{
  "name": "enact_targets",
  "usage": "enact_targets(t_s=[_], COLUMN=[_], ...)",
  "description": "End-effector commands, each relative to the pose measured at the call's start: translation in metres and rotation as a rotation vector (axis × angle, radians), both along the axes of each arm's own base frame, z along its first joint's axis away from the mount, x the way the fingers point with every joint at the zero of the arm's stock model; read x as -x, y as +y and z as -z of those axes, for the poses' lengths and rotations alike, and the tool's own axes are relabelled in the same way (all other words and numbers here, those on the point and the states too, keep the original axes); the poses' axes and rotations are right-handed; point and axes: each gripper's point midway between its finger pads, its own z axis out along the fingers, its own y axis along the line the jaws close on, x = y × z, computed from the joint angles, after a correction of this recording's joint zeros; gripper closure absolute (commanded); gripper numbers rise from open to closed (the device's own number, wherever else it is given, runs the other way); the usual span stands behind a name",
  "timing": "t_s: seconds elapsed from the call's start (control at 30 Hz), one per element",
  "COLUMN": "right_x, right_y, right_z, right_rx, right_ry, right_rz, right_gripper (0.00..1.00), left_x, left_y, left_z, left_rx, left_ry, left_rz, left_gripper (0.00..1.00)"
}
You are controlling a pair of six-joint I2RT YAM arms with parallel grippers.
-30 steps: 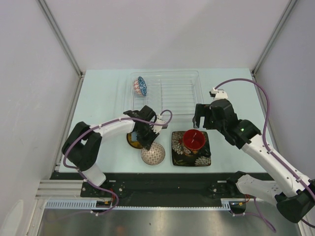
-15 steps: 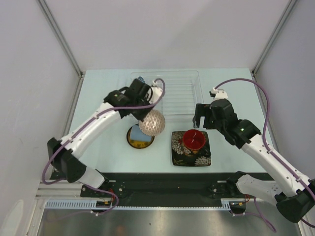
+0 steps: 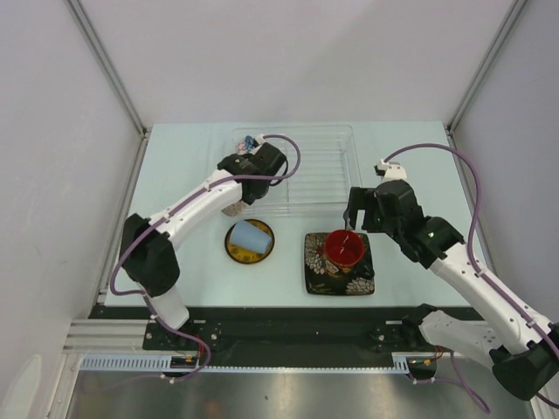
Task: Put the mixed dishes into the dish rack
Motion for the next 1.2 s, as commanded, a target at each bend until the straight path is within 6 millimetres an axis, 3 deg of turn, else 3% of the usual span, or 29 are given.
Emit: enact_targets(t_s=[0.0, 0.03, 0.23, 0.43, 0.5, 0.63, 0.8, 0.9, 1.17], right_x=[-0.002, -0.002, 0.003, 0.003, 0.003, 0.002, 0.003, 0.003, 0.005], right_y=[0.000, -0.001, -0.005, -0.005, -0.003, -0.001, -0.002, -0.002, -0.002], right_z=[-0.017, -0.017, -0.013, -0.008, -0.006, -0.003, 0.002, 0.002, 0.001], right_rx=[-0.058, -0.058, -0.060, -0.066, -0.073, -0.078, -0.074, -0.082, -0.093], right_ry=[-0.062, -0.062, -0.059, -0.052, -0.050, -0.046, -0.031, -0.030, -0.029], right_rz=[0.023, 0.023, 0.030, 0.034, 0.030, 0.028, 0.030, 0.035, 0.039], right_gripper=[0.05, 0.05, 0.05, 0.05, 0.05, 0.05, 0.05, 0.05, 0.05], left_x=[-0.019, -0.024, -0.045, -0.072, -0.079, -0.096, -0.104, -0.106, -0.114], left_y=[0.016, 0.013, 0.000, -0.019, -0.024, -0.035, -0.042, -0.041, -0.036], left_z=[-0.026, -0.013, -0.005, -0.027, -0.024, -0.054, -0.081, -0.084, -0.032], left_rx=[-0.102, -0.128, -0.154, -0.120, -0.139, -0.097, -0.061, -0.060, -0.158], left_ry=[-0.241, -0.232, -0.251, -0.314, -0.311, -0.378, -0.409, -0.429, -0.387], left_rz=[-0.165, -0.178, -0.200, -0.202, -0.200, -0.190, -0.163, -0.162, -0.183], left_gripper=[1.00, 1.00, 1.00, 1.00, 1.00, 1.00, 1.00, 1.00, 1.00])
